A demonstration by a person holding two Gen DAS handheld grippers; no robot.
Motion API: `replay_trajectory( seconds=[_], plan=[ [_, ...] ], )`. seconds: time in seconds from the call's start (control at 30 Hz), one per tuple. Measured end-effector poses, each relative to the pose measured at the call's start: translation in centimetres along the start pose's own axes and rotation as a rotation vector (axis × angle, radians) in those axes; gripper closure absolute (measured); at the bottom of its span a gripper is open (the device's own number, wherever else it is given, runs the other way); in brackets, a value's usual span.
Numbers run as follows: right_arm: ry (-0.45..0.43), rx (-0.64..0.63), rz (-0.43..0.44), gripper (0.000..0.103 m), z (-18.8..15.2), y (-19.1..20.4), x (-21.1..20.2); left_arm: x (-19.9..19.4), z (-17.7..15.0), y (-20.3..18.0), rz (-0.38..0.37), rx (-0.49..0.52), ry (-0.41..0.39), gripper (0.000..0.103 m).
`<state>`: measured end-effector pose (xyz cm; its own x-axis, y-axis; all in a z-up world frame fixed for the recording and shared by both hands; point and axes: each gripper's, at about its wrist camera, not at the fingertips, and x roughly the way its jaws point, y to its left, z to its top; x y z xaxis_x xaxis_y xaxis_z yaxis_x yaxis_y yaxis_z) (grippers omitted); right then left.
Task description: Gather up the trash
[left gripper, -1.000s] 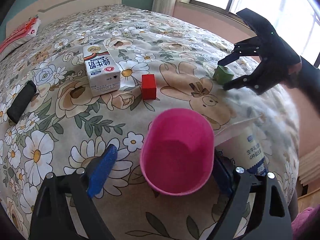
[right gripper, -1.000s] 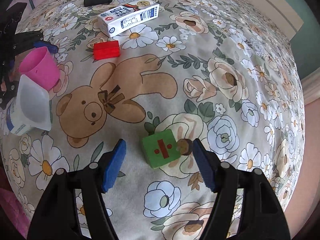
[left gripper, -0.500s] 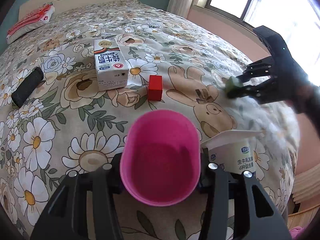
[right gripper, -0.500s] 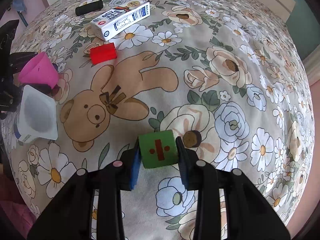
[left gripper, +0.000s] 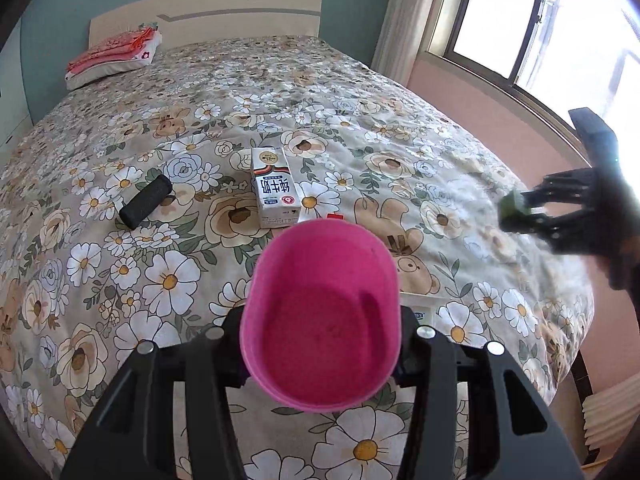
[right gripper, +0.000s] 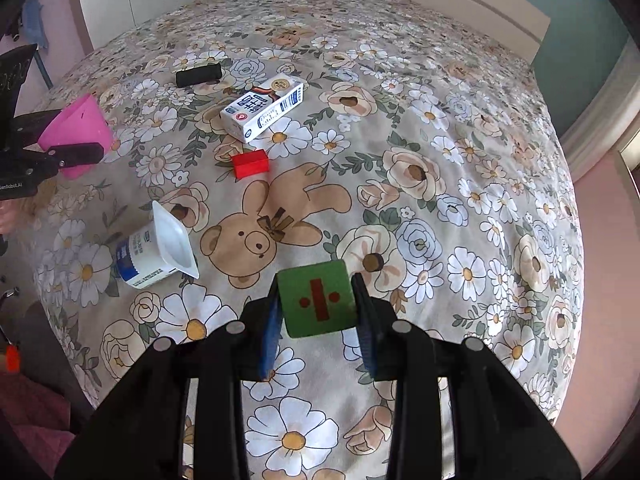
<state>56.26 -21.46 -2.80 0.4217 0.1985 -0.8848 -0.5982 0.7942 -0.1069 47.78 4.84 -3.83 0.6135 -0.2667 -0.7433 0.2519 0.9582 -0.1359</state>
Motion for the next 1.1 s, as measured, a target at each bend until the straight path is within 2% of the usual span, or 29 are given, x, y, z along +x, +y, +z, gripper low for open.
replay_trajectory(
  seconds=[0.1,0.37,0.53,0.7,0.87,1.1],
  plan=[
    [-0.045,0.012,-0.02,0.069,0.0,0.8,-3.3,-2.5,0.1,-0.4,0.054,0.002,-0.013,0.051],
    [-0.161,0.101,-0.053,0.069,-0.8,3.3,-12.2,-10.9,0.5,-1.2,0.139,-0.052,-0.09,0.051],
    [-0.242,0.126,-0.106,0.069,-2.2,5.8,-17.7,-15.8,-0.7,-1.9,0.175,-0.075,-0.144,0.052],
    [-0.329,0.134,-0.122,0.069,-4.5,8.6,-22.8,-20.1,-2.4,-2.9,0.2,-0.1,-0.182,0.052],
    [-0.372,0.095,-0.142,0.069,-7.1,11.9,-26.2,-24.2,-4.5,-3.7,0.209,-0.124,-0.234,0.052],
    [-0.412,0.092,-0.105,0.069,-11.0,14.8,-28.4,-27.9,-8.4,-5.1,0.236,-0.115,-0.272,0.052]
  ],
)
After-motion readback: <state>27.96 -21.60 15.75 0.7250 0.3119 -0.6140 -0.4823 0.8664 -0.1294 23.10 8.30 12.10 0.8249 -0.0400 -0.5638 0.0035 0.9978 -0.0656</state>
